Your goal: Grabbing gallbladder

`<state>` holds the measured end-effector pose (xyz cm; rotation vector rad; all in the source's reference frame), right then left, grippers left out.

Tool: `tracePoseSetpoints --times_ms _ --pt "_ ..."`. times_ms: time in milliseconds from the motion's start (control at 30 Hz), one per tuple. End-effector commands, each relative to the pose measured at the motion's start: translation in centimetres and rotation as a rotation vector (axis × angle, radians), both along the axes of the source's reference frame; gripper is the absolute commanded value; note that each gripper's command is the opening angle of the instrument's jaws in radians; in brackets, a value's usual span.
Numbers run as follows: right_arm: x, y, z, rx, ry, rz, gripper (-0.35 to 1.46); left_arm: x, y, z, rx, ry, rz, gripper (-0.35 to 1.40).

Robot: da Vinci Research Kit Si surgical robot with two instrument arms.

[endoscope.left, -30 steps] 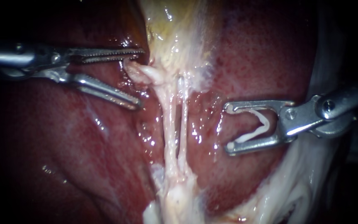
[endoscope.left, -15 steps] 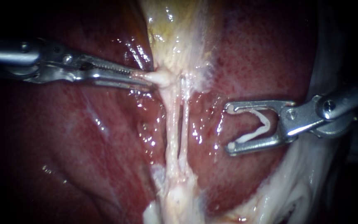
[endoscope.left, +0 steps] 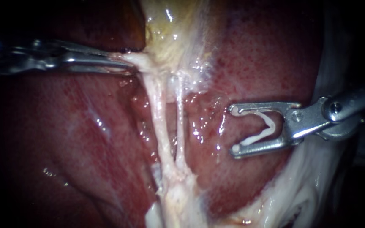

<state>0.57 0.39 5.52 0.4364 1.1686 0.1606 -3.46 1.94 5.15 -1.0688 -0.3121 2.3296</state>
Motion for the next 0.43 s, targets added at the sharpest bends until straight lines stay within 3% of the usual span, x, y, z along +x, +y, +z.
tracePoseSetpoints --times_ms 33,433 --pt "0.00 0.00 0.00 0.000 0.000 0.000 0.49 0.01 0.01 0.00 0.001 -0.001 -0.001 -0.35" --pt "0.00 0.00 0.00 0.000 0.000 0.000 0.49 0.00 0.00 0.01 0.001 0.001 -0.003 -0.35"
